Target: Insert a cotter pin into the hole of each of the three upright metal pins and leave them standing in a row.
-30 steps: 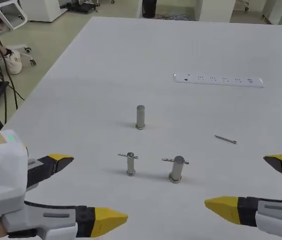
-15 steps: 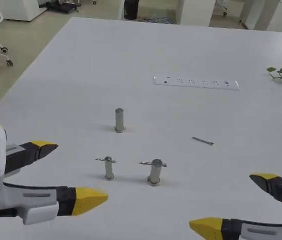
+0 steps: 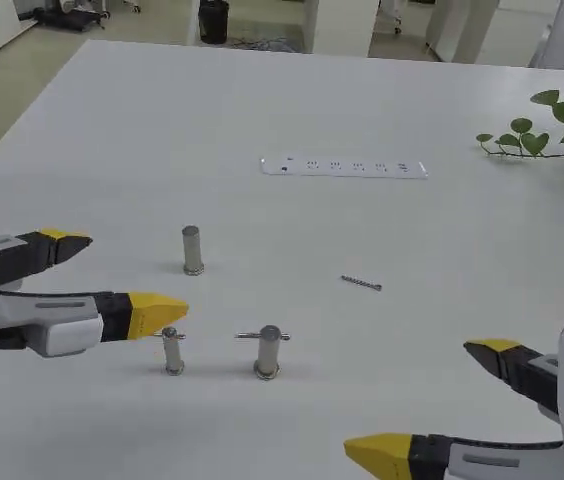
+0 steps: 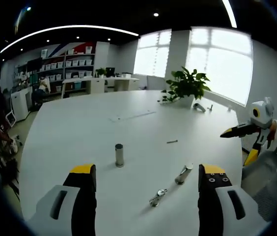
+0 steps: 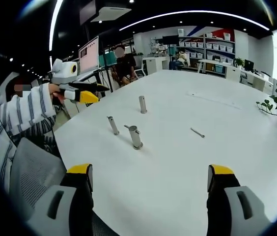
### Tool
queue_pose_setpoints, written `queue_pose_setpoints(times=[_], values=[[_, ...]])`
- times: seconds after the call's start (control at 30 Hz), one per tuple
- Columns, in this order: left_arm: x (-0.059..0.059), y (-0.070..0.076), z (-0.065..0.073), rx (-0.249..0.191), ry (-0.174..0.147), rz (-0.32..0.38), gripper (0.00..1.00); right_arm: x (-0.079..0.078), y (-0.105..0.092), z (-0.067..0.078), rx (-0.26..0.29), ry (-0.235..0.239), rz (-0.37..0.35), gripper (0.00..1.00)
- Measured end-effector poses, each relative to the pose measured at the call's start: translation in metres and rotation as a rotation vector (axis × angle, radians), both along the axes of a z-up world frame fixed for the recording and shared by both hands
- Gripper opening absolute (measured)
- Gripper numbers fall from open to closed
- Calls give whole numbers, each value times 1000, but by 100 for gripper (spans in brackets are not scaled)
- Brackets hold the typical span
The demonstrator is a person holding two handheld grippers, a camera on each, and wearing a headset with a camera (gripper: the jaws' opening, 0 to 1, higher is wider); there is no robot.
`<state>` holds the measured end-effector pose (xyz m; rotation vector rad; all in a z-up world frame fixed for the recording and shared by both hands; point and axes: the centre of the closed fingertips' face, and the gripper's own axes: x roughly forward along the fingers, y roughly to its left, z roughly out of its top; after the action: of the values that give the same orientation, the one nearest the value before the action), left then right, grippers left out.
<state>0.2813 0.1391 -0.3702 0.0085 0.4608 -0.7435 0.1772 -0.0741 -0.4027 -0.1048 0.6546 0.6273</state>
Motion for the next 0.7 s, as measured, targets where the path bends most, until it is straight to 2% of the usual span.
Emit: queue_pose_setpoints(times=[0.1,0.23,0.37,0.5,0.6,0.7], values=[[12,-2,-5,-5,3,19,77,-1,-3,0,-2,2,-7,96],[29,-2,-15,27,-2,44,71,-3,-6,0,-7,9,-18,96],[45,-4,-22,34,-10,56,64,-4,-7,-1,-13,18,-22,95],[56,-8,-31,45,-16,51,55,-6,-7,-2,-12,27,-25,95],[62,-12,-42,64,-7,42,50,-8,-6,-4,-15,40,-24,95],[67,-16,-48,56,-10,23,46,-11,-5,-6,-14,50,-23,94]])
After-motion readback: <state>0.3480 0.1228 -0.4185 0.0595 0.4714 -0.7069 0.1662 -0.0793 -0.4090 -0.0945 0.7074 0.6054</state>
